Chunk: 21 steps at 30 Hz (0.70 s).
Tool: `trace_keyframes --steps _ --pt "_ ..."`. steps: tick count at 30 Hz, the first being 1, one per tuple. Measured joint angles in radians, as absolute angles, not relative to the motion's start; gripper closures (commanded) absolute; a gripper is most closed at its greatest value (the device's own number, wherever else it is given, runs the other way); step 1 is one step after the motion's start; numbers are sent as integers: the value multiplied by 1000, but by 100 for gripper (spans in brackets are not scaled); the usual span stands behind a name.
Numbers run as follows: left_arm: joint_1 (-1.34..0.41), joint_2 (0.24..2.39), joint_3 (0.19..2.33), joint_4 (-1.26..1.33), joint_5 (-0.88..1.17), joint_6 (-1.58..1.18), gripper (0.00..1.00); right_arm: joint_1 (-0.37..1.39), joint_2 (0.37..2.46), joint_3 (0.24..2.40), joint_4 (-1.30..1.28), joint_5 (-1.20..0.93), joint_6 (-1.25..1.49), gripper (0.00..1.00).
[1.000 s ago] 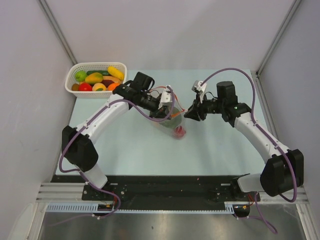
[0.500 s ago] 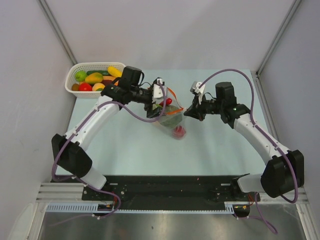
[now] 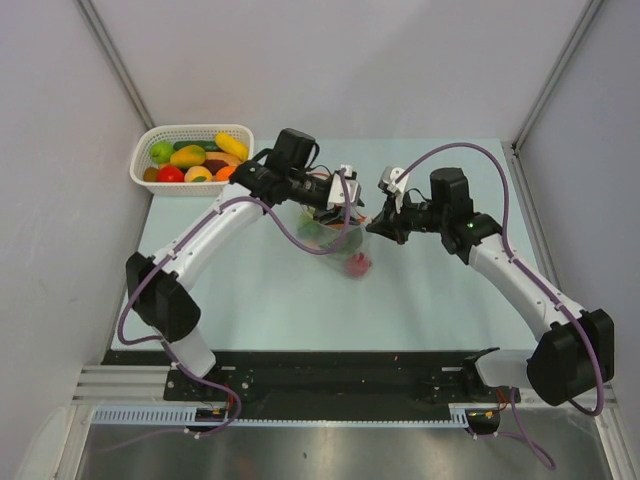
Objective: Place the food in the zip-top bag and seal the zipper
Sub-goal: Place the fake vegetable in the zipper food storage bag, then zip the zipper food storage bag at the center of the board.
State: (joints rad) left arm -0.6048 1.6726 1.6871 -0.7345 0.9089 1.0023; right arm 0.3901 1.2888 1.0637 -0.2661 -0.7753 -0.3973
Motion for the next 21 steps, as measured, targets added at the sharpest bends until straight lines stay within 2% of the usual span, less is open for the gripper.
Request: trace_keyframes --steps 3,9,15,21 --pt "-620 1716 1720 -741 932 995 58 392 1286 1062 -258 -771 -398 100" --pt "-643 1760 1741 -754 943 994 70 394 1279 1061 -256 -767 -408 100" --pt "-652 1776 1748 -751 944 984 100 395 1271 1060 -273 -764 -430 100" --pt "-646 1788 1763 -762 938 992 100 393 1266 1060 -282 -749 -446 100"
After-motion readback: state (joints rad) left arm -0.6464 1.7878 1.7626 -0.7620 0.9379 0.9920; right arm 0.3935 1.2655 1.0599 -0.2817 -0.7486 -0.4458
